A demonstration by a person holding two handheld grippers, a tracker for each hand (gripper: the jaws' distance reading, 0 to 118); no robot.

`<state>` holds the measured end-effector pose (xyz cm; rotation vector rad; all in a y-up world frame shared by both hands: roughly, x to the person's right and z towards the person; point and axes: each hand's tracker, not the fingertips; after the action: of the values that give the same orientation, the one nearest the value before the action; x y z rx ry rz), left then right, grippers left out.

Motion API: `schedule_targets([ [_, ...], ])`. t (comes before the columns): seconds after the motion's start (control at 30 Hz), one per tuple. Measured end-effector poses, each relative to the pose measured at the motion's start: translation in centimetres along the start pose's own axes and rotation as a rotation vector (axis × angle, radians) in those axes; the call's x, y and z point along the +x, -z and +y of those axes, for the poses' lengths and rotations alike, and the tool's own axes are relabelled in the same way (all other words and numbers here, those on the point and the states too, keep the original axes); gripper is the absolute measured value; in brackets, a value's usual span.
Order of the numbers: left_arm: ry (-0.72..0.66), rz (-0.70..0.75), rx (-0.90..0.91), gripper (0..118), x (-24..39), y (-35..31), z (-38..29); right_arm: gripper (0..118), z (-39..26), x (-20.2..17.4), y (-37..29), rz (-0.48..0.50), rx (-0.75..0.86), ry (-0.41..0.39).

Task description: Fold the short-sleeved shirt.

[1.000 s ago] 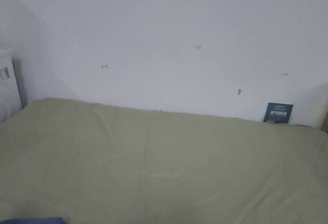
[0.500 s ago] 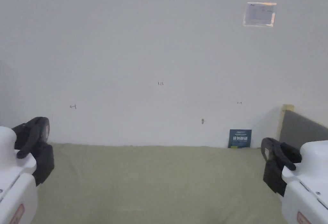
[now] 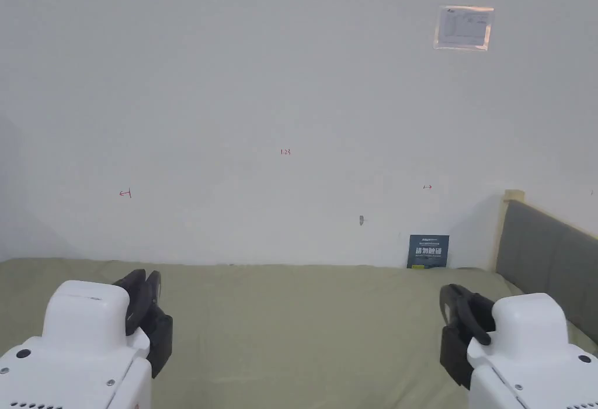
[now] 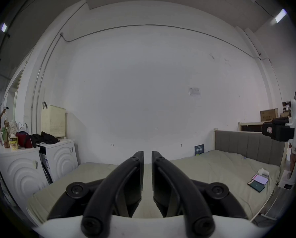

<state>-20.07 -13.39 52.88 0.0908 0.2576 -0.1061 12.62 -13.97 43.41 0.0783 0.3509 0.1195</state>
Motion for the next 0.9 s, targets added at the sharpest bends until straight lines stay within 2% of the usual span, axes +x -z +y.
schedule_targets([
  [0.2, -0.009, -0.005, -0.015, 11, -0.1, -0.1, -0.6, 5, 0.0, 0.1, -0.2, -0.011, 0.000, 0.014],
  [0.3, -0.025, 0.005, -0.011, 11, -0.5, -0.2, -0.6, 16, 0.1, 0.5, -0.1, -0.023, -0.004, 0.032],
  [0.33, -0.031, 0.007, -0.007, 16, -0.6, -0.2, -0.7, 21, 0.1, 0.6, -0.1, -0.022, -0.004, 0.033],
  [0.43, -0.038, 0.013, -0.008, 60, -0.7, -0.2, -0.5, 45, 0.1, 0.7, 0.0, -0.013, -0.010, 0.032],
  [0.47, -0.040, 0.013, -0.012, 74, -0.8, -0.2, -0.5, 57, 0.1, 0.7, 0.0, -0.011, -0.011, 0.032],
  [0.53, -0.041, 0.015, -0.009, 77, -0.9, -0.2, -0.5, 74, 0.1, 0.7, 0.1, -0.005, -0.016, 0.036],
  [0.6, -0.040, 0.017, -0.008, 94, -0.8, -0.2, -0.4, 96, 0.1, 0.6, 0.2, 0.001, -0.017, 0.043],
  [0.67, -0.039, 0.018, -0.014, 100, -0.9, 0.0, -0.4, 99, 0.1, 0.7, 0.3, 0.005, -0.021, 0.049],
  [0.77, -0.040, 0.022, -0.006, 117, -0.8, -0.1, -0.4, 115, 0.2, 0.7, 0.3, 0.009, -0.016, 0.053],
  [0.9, -0.059, 0.033, 0.011, 118, -1.0, -0.2, -0.2, 118, 0.4, 0.9, 0.2, 0.008, 0.017, 0.065],
])
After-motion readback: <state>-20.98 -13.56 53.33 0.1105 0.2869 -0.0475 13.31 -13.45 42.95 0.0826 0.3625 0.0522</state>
